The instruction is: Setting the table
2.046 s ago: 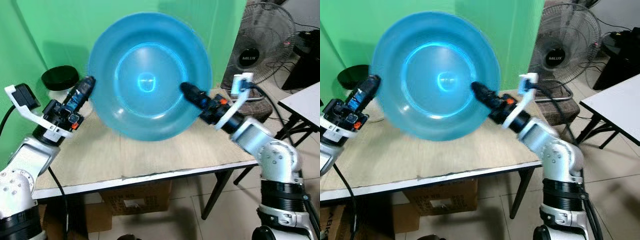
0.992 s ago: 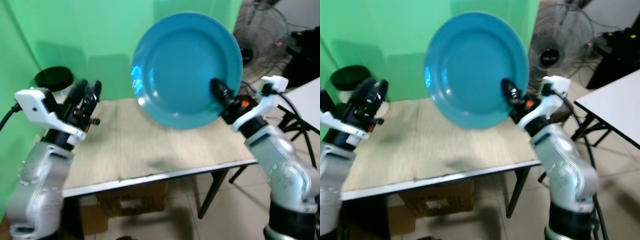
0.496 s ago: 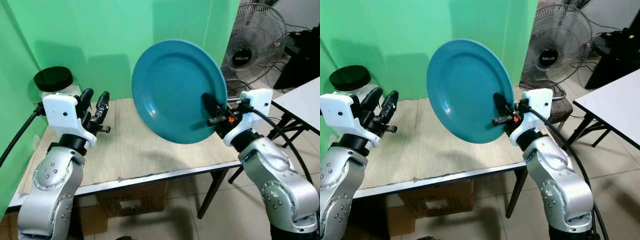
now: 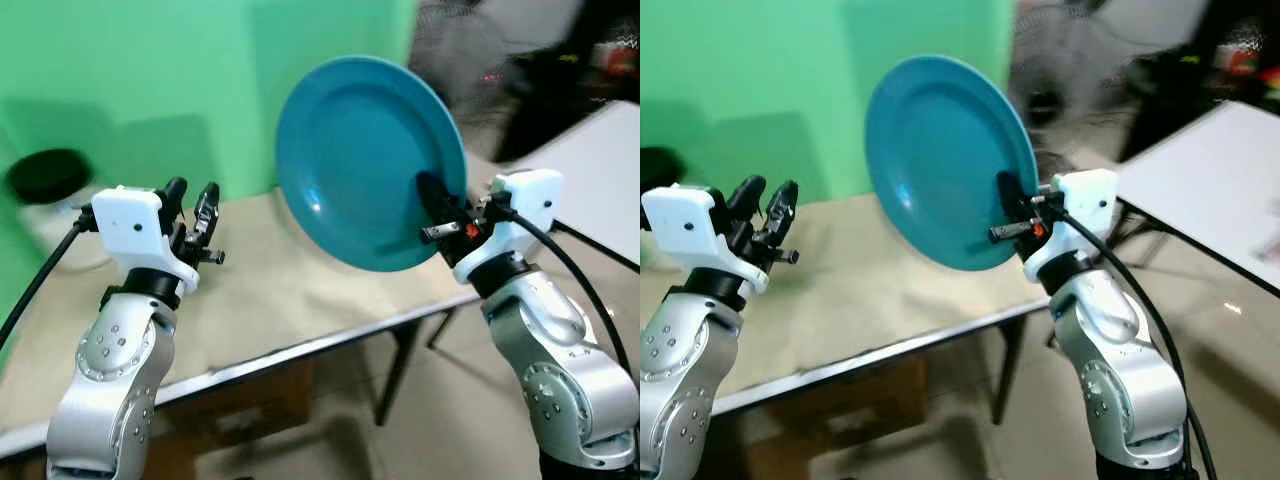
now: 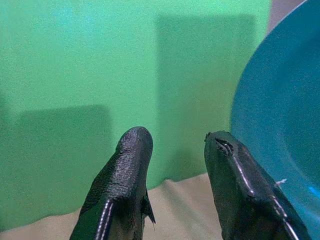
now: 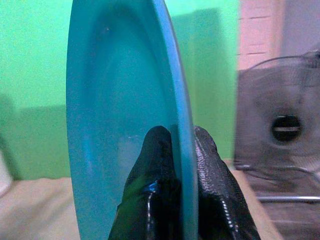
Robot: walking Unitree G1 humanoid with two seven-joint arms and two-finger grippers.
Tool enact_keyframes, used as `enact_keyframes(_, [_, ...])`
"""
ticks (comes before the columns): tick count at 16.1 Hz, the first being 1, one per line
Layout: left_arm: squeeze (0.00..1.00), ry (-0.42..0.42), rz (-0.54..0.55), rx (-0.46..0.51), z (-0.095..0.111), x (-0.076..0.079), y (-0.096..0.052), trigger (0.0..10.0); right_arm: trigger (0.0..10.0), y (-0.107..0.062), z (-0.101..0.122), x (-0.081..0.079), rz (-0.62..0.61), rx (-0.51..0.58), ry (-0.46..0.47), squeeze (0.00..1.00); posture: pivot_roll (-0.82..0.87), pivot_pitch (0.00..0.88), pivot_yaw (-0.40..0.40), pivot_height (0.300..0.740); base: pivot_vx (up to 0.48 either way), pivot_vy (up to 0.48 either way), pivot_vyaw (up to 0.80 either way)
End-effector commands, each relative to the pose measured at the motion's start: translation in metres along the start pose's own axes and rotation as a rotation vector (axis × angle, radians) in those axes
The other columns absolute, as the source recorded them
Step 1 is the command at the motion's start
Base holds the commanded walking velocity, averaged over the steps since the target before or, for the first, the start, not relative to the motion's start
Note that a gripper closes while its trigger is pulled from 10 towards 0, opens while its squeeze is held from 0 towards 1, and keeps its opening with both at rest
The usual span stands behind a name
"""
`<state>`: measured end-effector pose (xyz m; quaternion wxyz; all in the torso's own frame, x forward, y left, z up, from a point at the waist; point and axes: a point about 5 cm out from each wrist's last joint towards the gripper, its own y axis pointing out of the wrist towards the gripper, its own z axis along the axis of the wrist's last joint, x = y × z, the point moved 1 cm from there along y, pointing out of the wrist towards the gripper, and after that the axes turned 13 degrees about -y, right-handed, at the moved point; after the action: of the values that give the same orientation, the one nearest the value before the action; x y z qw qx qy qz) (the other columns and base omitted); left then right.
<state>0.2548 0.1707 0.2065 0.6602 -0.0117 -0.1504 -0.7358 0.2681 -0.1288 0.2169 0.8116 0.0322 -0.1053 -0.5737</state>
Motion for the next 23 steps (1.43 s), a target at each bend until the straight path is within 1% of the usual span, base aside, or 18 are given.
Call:
enact_keyframes(1, [0.0, 0.006, 0.001, 0.006, 0.001, 0.003, 0.003, 10.0, 10.0, 0.0, 0.008, 0.004, -0.027, 0.043, -0.008, 0.0, -0.08, 0.0, 0.013, 0.74, 0.0, 0.0, -0.79])
enact_keyframes(3, [0.0, 0.003, 0.055, 0.014, -0.001, 0.0, 0.003, 10.0, 10.0, 0.0, 0.01, 0.006, -0.056, 0.055, -0.016, 0.0, -0.08, 0.0, 0.013, 0.74, 0.0, 0.0, -0.8])
enact_keyframes(4, [0.0, -0.011, 0.136, 0.04, -0.004, -0.003, 0.004, 10.0, 10.0, 0.001, 0.01, 0.01, -0.082, 0.057, -0.01, 0.0, -0.09, 0.0, 0.011, 0.74, 0.0, 0.0, -0.8])
enact_keyframes(5, [0.0, -0.016, 0.15, 0.072, -0.002, -0.003, 0.005, 10.0, 10.0, 0.001, 0.011, 0.011, -0.08, 0.06, 0.0, 0.0, -0.09, 0.0, 0.011, 0.74, 0.0, 0.0, -0.8])
enact_keyframes(6, [0.0, -0.012, 0.145, 0.095, -0.001, -0.001, 0.005, 10.0, 10.0, 0.001, 0.012, 0.012, -0.092, 0.064, -0.008, 0.0, -0.09, 0.0, 0.012, 0.74, 0.0, 0.0, -0.8])
enact_keyframes(7, [0.0, -0.036, 0.13, 0.108, 0.0, 0.003, 0.006, 10.0, 10.0, 0.001, 0.011, 0.011, -0.095, 0.065, -0.008, 0.0, -0.09, 0.0, 0.011, 0.74, 0.0, 0.0, -0.8])
enact_keyframes(9, [0.0, -0.035, 0.129, 0.117, 0.002, 0.004, 0.008, 10.0, 10.0, 0.002, 0.011, 0.009, -0.095, 0.062, -0.016, 0.0, -0.08, 0.0, 0.009, 0.74, 0.0, 0.0, -0.8])
enact_keyframes(10, [0.0, 0.003, 0.141, 0.112, 0.005, 0.002, 0.009, 10.0, 10.0, 0.003, 0.011, 0.007, -0.078, 0.066, 0.012, 0.0, -0.08, 0.0, 0.011, 0.74, 0.0, 0.0, -0.8])
enact_keyframes(11, [0.0, 0.043, 0.16, 0.097, 0.004, 0.0, 0.01, 10.0, 10.0, 0.004, 0.013, 0.007, -0.082, 0.08, 0.015, 0.0, -0.08, 0.0, 0.012, 0.74, 0.0, 0.0, -0.8])
enact_keyframes(12, [0.0, 0.049, 0.16, 0.086, 0.003, 0.0, 0.01, 10.0, 10.0, 0.004, 0.014, 0.007, -0.092, 0.085, 0.001, 0.0, -0.08, 0.0, 0.017, 0.74, 0.0, 0.0, -0.8])
enact_keyframes(13, [0.0, 0.029, 0.101, 0.072, 0.001, 0.004, 0.01, 10.0, 10.0, 0.004, 0.013, 0.009, -0.101, 0.082, -0.011, 0.0, -0.08, 0.0, 0.018, 0.74, 0.0, 0.0, -0.8])
enact_keyframes(15, [0.0, -0.007, 0.061, 0.047, 0.0, 0.007, 0.009, 10.0, 10.0, 0.004, 0.009, 0.009, -0.09, 0.062, 0.003, 0.0, -0.08, 0.0, 0.019, 0.74, 0.0, 0.0, -0.8])
enact_keyframes(17, [0.0, -0.022, 0.085, 0.001, -0.006, 0.003, 0.007, 10.0, 10.0, 0.006, 0.007, 0.007, -0.077, 0.052, 0.008, 0.0, -0.07, 0.0, 0.018, 0.74, 0.0, 0.0, -0.8])
enact_keyframes(19, [0.0, -0.009, 0.067, -0.005, -0.009, 0.001, 0.004, 10.0, 10.0, 0.007, 0.002, 0.005, -0.067, 0.03, -0.001, 0.0, -0.07, 0.0, 0.016, 0.74, 0.0, 0.0, -0.8])
enact_keyframes(20, [0.0, -0.02, 0.088, -0.006, -0.01, 0.0, 0.004, 10.0, 10.0, 0.007, -0.002, 0.004, -0.063, 0.007, -0.011, 0.0, -0.06, 0.0, 0.014, 0.74, 0.0, 0.0, -0.8])
enact_keyframes(21, [0.0, 0.011, 0.138, -0.02, -0.011, -0.002, 0.003, 10.0, 10.0, 0.006, -0.007, 0.004, -0.065, -0.015, -0.008, 0.0, -0.06, 0.0, 0.015, 0.74, 0.0, 0.0, -0.8])
enact_keyframes(22, [0.0, 0.02, 0.139, -0.047, -0.014, -0.003, 0.002, 10.0, 10.0, 0.005, -0.009, 0.004, -0.073, -0.025, -0.006, 0.0, -0.07, 0.0, 0.017, 0.74, 0.0, 0.0, -0.8])
enact_keyframes(23, [0.0, -0.016, 0.084, -0.06, -0.016, 0.0, 0.002, 10.0, 10.0, 0.003, -0.01, 0.005, -0.083, -0.032, -0.007, 0.0, -0.07, 0.0, 0.023, 0.74, 0.0, 0.0, -0.8])
